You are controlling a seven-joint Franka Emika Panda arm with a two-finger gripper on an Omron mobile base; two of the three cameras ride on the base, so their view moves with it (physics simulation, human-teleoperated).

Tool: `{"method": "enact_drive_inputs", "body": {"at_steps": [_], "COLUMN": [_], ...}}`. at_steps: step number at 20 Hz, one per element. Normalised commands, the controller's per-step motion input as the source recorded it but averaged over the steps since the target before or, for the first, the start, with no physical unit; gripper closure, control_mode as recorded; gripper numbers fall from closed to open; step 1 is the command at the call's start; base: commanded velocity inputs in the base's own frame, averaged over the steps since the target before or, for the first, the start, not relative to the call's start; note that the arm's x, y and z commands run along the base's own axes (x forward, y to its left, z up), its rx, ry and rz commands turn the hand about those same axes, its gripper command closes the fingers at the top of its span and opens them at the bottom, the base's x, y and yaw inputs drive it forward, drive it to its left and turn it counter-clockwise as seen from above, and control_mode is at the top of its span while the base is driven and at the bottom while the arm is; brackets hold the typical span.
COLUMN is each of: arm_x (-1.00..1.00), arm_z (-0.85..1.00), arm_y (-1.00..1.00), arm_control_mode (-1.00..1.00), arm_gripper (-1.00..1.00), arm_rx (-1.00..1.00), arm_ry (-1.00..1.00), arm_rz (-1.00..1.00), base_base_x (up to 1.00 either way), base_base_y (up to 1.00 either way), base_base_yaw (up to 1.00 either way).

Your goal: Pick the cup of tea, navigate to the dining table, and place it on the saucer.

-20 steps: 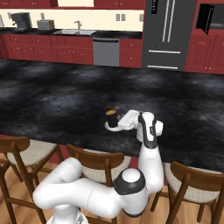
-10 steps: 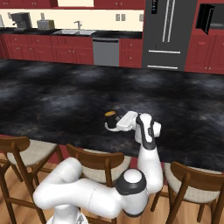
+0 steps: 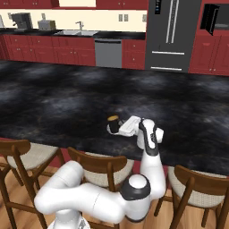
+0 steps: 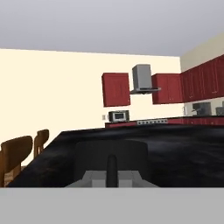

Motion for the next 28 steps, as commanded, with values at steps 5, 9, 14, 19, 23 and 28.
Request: {"method": "enact_drive_inputs", "body": {"at_steps": [5, 9, 14, 19, 23, 28], "arm_x": [0.08, 0.1, 0.0, 0.0, 0.0, 0.0], "arm_z": [-0.08, 0.03, 0.0, -0.05, 0.0, 0.0], "arm_y": [-0.01, 0.0, 0.0, 0.0, 0.0, 0.0], "arm_control_mode": [-1.0, -1.0, -1.0, -1.0, -1.0, -1.0], "arm_gripper": [1.0, 1.0, 1.0, 1.0, 1.0, -1.0], "arm_rx": [0.11, 0.08, 0.01, 0.0, 0.0, 0.0], "arm_ry": [-0.04, -0.07, -0.01, 0.0, 0.0, 0.0], "arm_rz": [-0.07, -0.06, -0.04, -0.03, 0.0, 0.0], "base_base_x": [0.0, 0.0, 0.0, 0.0, 0.0, 0.0], "base_base_y": [0.0, 0.0, 0.0, 0.0, 0.0, 0.0], "base_base_yaw": [0.0, 0.0, 0.0, 0.0, 0.0, 0.0]}}
